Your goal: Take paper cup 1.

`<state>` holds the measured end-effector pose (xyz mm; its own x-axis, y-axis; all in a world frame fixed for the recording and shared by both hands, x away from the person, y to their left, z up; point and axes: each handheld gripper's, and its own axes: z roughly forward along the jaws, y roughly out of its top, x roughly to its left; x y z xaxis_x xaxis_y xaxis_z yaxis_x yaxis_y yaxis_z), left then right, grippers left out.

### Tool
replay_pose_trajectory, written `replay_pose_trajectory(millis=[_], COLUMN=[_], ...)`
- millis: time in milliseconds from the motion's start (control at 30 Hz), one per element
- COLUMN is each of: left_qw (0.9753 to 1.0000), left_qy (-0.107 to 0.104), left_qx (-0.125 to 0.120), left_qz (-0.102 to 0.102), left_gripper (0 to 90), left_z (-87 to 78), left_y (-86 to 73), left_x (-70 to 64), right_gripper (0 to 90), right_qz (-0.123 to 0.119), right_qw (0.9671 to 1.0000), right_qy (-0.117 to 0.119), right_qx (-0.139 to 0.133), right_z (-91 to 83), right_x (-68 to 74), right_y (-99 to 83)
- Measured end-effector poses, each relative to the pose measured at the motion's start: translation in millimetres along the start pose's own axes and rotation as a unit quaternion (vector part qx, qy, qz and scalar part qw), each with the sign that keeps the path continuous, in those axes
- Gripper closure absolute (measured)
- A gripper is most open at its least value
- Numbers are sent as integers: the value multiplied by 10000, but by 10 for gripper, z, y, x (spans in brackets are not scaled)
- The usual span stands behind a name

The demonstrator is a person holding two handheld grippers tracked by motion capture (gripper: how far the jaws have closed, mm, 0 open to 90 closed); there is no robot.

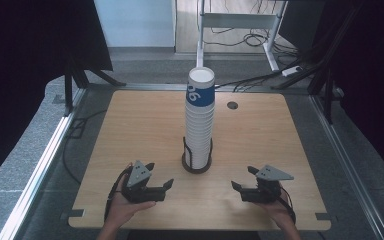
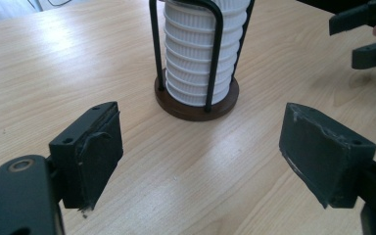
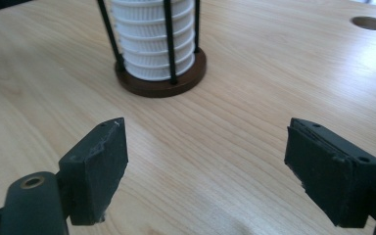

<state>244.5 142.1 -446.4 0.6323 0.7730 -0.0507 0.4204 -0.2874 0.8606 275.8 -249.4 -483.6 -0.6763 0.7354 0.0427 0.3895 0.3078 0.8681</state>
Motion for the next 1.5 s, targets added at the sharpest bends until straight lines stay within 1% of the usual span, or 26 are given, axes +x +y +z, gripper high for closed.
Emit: replay_pose_trajectory(millis=[67, 200, 267, 300, 400, 500, 567, 633, 700, 733, 767, 833, 867, 967, 1133, 1267, 1333, 1400, 1500], left_qw=[10000, 9999, 9997, 9996, 9997, 9997, 9998, 9998, 9998, 9998, 9998, 9998, 9998, 9998, 9994, 9990, 9990, 9988, 9988], left_qy=[-69, -96, -80, -96, -71, -54, -57, -41, -43, -54, -84, -69, -81, -71, -112, -204, -224, -274, -288], left_qx=[-54, -116, -148, -169, -183, -184, -161, -129, -131, -147, -145, -151, -167, -186, -308, -379, -388, -398, -405], left_qz=[-43, -82, -175, -188, -144, -129, -125, -116, -113, -137, -134, -133, -115, -72, -72, -88, -72, -53, -43], left_gripper=[165, 166, 172, 181, 181, 180, 179, 169, 169, 169, 169, 169, 169, 166, 164, 164, 164, 164, 163], left_z=[1, -15, -34, -44, -69, -71, -53, -17, -7, 3, 9, 15, 12, 0, -56, -86, -77, -35, -3], left_y=[-8, -16, -11, -8, -4, -8, -20, -31, -29, -27, -22, -10, 7, 27, 62, 109, 143, 204, 233], left_x=[22, 49, 65, 72, 75, 95, 108, 123, 129, 130, 132, 126, 117, 106, 113, 133, 135, 140, 139], right_gripper=[171, 171, 170, 170, 167, 164, 166, 167, 167, 168, 168, 171, 179, 183, 187, 199, 204, 209, 212], right_qz=[48, 119, 143, 151, 256, 262, 271, 228, 226, 222, 222, 247, 296, 313, 334, 327, 326, 299, 288], right_qw=[10000, 9999, 9999, 9998, 9994, 9993, 9991, 9990, 9989, 9985, 9985, 9982, 9979, 9977, 9974, 9975, 9976, 9979, 9981], right_qy=[56, 60, 58, 70, 135, 148, 199, 273, 309, 369, 369, 420, 474, 495, 499, 482, 469, 447, 441], right_qx=[-21, -34, -47, -65, -191, -218, -265, -274, -287, -341, -341, -345, -339, -334, -397, -393, -400, -362, -321], right_z=[-6, -20, -30, -39, -68, -72, -79, -75, -75, -79, -79, -90, -96, -108, -150, -174, -176, -170, -166], right_x=[-29, -68, -88, -100, -165, -195, -217, -234, -237, -247, -247, -251, -252, -256, -250, -233, -230, -227, -227], right_y=[-7, -21, -25, -25, 6, 30, 55, 78, 83, 86, 86, 74, 51, 33, 41, 30, 24, 10, 0])
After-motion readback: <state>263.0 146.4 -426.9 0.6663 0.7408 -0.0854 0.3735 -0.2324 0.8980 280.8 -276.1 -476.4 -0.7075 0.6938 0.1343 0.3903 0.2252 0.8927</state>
